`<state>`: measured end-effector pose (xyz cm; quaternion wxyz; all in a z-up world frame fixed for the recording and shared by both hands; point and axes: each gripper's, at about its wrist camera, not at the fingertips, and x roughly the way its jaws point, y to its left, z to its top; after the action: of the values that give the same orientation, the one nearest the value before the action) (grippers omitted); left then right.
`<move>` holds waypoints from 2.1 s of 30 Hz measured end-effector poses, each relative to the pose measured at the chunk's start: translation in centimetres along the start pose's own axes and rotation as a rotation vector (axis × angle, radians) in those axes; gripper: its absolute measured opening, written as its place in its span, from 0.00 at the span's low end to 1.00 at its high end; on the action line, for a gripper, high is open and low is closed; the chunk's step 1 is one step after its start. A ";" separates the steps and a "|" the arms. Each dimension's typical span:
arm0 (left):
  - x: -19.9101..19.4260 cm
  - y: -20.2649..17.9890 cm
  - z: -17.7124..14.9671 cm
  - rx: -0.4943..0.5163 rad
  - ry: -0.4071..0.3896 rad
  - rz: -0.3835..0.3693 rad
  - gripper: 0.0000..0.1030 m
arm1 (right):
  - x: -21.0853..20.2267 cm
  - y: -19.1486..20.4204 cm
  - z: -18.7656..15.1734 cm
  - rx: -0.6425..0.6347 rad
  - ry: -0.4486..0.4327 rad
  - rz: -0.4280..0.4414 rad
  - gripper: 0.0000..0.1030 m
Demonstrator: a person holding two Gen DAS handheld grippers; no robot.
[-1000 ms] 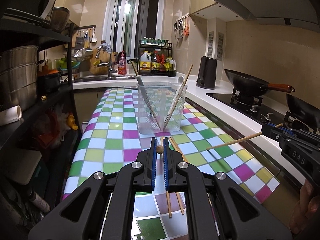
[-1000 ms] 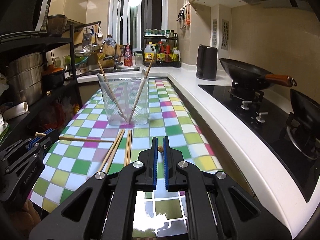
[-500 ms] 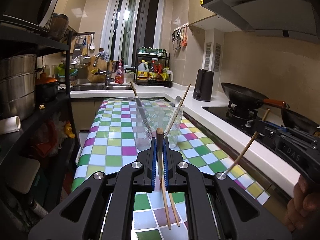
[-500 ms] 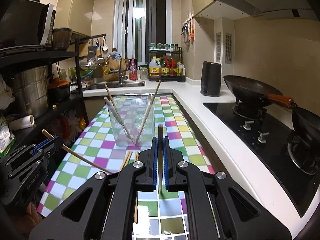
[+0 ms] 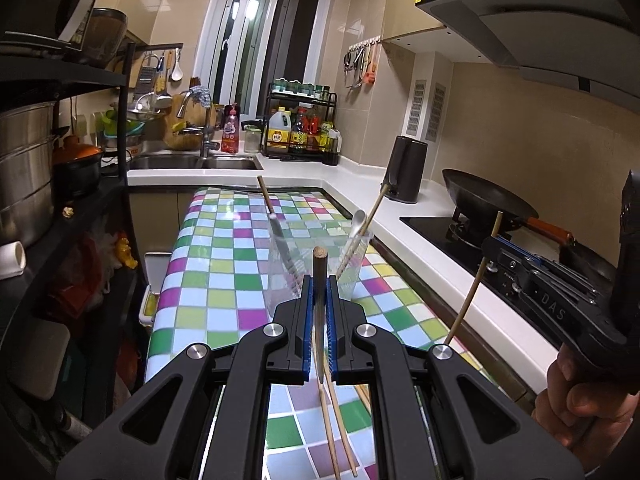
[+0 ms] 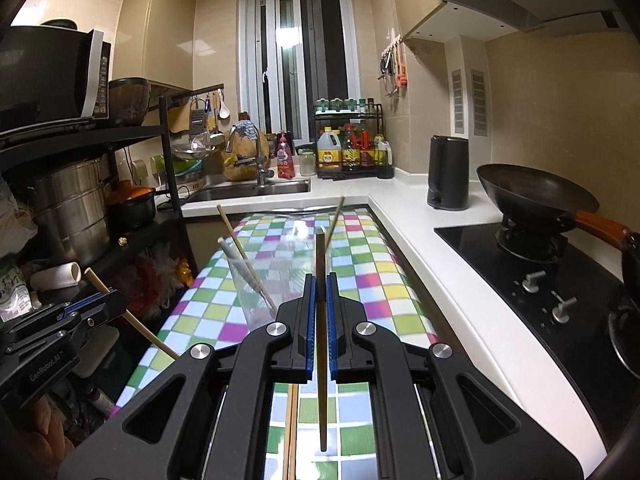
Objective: Organize utensils
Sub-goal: 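Lift both chopsticks and carry them above the clear container, then open the left tool to drop its chopstick while the right tool drops its own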
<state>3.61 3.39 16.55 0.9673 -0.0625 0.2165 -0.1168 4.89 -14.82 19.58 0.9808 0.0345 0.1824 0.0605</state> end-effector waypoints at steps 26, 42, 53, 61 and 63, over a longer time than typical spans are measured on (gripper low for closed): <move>12.9 4.5 12.0 -0.046 0.034 -0.083 0.06 | 14.7 2.0 10.8 -0.018 -0.150 0.096 0.05; 15.9 4.0 9.7 0.016 0.139 -0.102 0.40 | 17.4 3.0 6.1 -0.037 0.021 0.056 0.38; 9.2 3.0 10.9 0.023 -0.012 -0.018 0.40 | 8.6 2.4 4.1 -0.055 -0.025 0.065 0.38; 6.4 1.4 7.7 0.059 -0.023 0.018 0.23 | 4.3 1.5 -0.8 -0.063 0.037 0.078 0.17; 5.7 1.0 6.3 0.067 -0.025 0.029 0.16 | 3.5 0.9 -2.4 -0.055 0.060 0.077 0.04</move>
<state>11.53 3.31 19.70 0.9730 -0.0284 0.2013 -0.1092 7.17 -13.38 16.18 0.9724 0.0124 0.2085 0.1040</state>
